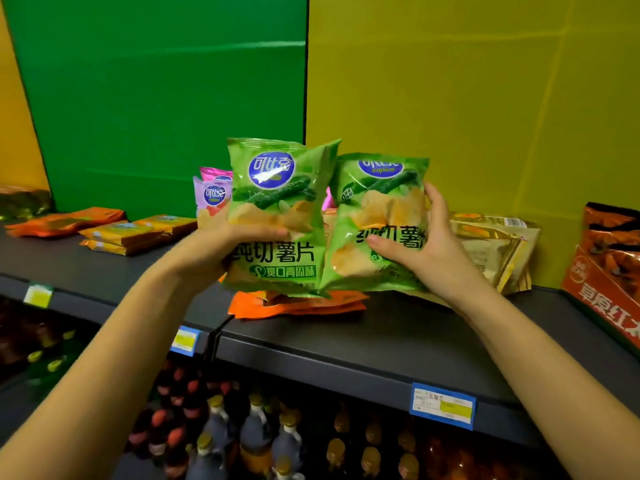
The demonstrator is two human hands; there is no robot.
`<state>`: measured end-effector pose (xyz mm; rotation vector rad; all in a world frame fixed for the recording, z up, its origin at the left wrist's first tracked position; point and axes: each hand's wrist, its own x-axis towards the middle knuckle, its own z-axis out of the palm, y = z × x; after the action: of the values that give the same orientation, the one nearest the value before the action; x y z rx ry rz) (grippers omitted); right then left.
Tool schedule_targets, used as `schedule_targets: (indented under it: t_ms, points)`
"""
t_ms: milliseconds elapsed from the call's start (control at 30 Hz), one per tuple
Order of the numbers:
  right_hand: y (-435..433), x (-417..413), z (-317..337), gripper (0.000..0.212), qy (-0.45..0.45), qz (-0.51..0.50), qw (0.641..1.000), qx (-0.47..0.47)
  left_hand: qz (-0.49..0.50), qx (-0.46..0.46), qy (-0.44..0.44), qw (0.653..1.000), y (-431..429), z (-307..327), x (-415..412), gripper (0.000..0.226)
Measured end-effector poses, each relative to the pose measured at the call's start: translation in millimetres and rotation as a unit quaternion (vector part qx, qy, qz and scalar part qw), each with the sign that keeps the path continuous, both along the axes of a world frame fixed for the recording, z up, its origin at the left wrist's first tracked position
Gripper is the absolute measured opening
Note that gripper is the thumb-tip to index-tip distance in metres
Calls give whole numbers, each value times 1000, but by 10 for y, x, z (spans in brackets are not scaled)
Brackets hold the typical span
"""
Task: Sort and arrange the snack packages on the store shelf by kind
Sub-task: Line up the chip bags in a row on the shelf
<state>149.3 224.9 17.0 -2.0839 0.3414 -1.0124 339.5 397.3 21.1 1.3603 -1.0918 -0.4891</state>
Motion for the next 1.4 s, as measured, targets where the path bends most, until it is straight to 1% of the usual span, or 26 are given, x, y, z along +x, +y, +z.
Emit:
schedule_targets:
  t_ms: [67, 133, 167, 200, 267, 300, 333, 400, 433, 467, 567, 600, 633, 700, 767, 833, 900, 967, 1033, 1100, 1200, 1267, 1333, 1400]
  points:
    - [69, 270, 34, 110, -15, -13, 1000, -11, 24, -6, -11, 1000, 194, 24, 282, 81]
    - [129, 568, 51, 112, -32, -29, 999, -6, 64, -35, 4, 997, 362, 30, 626, 86]
    - [163, 724, 57, 110, -39, -36, 999, 2, 91, -47, 14, 995, 433, 22, 817, 84]
    - [208, 881, 64, 103, -45, -38, 998, 14, 115, -52, 23, 992, 500, 11, 1005, 74]
    - [297, 1219, 67, 90, -61, -37, 997, 39, 156, -49, 41, 986, 627, -25, 1381, 47]
    - [348, 1393, 65, 88, -66, -39, 996, 47, 175, -40, 45, 983, 680, -52, 1559, 42]
    - [405, 1557, 59, 88, -65, -42, 996, 55, 185, -28, 48, 981, 728, -94, 1745, 45]
    - [521, 1874, 42, 89, -61, -46, 994, 75, 192, -4, 54, 980, 783, -182, 2065, 60]
    - [561, 2025, 30, 88, -61, -52, 993, 85, 189, 3, 60, 980, 787, -223, 2194, 63]
    - [599, 2168, 20, 87, -63, -62, 992, 94, 187, 5, 67, 980, 778, -262, 2308, 61]
    - [669, 2595, -9, 81, -64, -98, 986, 120, 170, -9, 96, 981, 689, -381, 2547, 36]
    - [690, 2732, -24, 78, -56, -107, 985, 125, 164, -12, 100, 981, 654, -428, 2614, 36]
    - [700, 2860, -46, 77, -42, -111, 984, 130, 157, -15, 102, 982, 620, -482, 2677, 40]
    - [724, 3064, -101, 82, -14, -118, 984, 132, 144, -18, 100, 984, 567, -566, 2779, 45]
    - [733, 3184, -147, 94, 13, -126, 984, 128, 136, -28, 107, 984, 532, -628, 2866, 32]
    - [725, 3244, -194, 102, 54, -139, 982, 118, 138, -40, 116, 983, 525, -659, 2948, 30]
    - [717, 3242, -220, 96, 94, -134, 981, 108, 142, -44, 119, 982, 531, -681, 3032, 30]
    - [689, 3240, -222, 91, 144, -139, 977, 74, 140, -56, 125, 981, 537, -704, 3114, 30]
    - [671, 3245, -223, 99, 195, -150, 968, 38, 134, -55, 106, 984, 531, -727, 3172, 37]
    - [666, 3227, -220, 109, 233, -170, 957, 0, 118, -33, 82, 989, 501, -733, 3204, 55]
    - [630, 3161, -205, 110, 259, -198, 945, -30, 107, -11, 80, 991, 408, -724, 3240, 79]
    - [609, 3126, -202, 106, 276, -211, 937, -42, 108, -4, 79, 991, 337, -709, 3250, 83]
    - [585, 3107, -205, 104, 294, -228, 927, -49, 111, -2, 71, 991, 267, -699, 3254, 80]
    - [568, 3091, -206, 100, 300, -240, 922, -50, 109, 0, 68, 992, 212, -693, 3263, 86]
